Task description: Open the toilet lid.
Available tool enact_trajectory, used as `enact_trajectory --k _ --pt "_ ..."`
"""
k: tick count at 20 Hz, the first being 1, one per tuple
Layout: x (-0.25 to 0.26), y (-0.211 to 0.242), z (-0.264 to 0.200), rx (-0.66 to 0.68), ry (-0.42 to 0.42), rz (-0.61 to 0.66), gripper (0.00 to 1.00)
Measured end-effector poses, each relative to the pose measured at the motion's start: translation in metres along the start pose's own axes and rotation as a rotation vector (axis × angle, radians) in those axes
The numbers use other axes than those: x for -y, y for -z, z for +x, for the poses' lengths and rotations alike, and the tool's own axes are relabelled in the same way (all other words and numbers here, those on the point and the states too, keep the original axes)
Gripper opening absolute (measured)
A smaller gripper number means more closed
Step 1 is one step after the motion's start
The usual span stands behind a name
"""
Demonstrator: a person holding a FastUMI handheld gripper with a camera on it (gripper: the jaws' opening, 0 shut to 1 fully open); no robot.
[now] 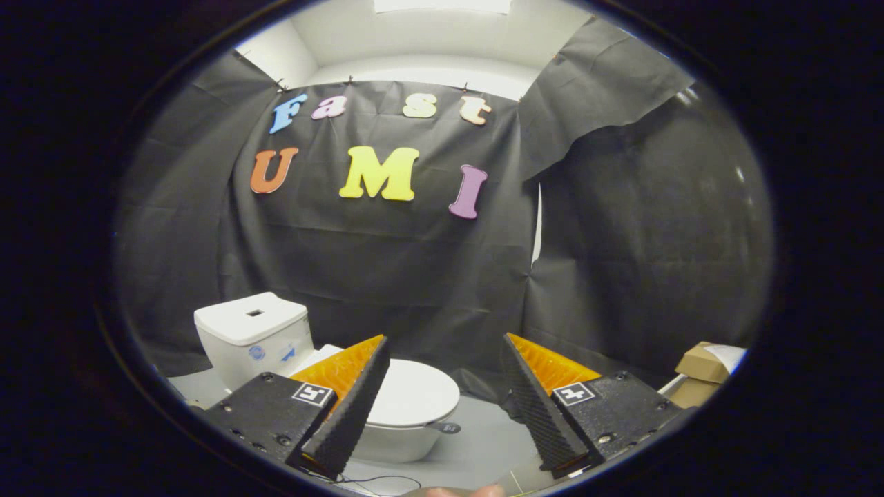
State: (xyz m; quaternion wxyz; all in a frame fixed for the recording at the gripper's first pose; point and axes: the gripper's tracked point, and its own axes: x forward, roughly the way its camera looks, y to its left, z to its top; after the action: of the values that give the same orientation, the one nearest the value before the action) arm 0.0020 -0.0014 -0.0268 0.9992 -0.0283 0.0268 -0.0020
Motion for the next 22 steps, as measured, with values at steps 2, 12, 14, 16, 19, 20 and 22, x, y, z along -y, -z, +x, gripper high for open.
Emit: enact_trajectory --k 2,12,14,16,19,20,22 --pt "0.004 0.012 0.005 -0.026 0.006 0.0 1.0" --pt "0.025 0.093 0.061 -0.265 0.017 0.054 0.99" --pt "0.029 0.12 0.076 -0.373 0.036 0.096 0.99" --pt "0.026 0.142 0.088 -0.466 0.029 0.162 0.99" --pt "0.016 0.165 0.108 -0.55 0.008 0.235 0.99" --pt "0.017 0.176 0.112 -0.583 0.007 0.235 0.99" --pt "0.021 0.198 0.122 -0.648 0.007 0.257 0.99"
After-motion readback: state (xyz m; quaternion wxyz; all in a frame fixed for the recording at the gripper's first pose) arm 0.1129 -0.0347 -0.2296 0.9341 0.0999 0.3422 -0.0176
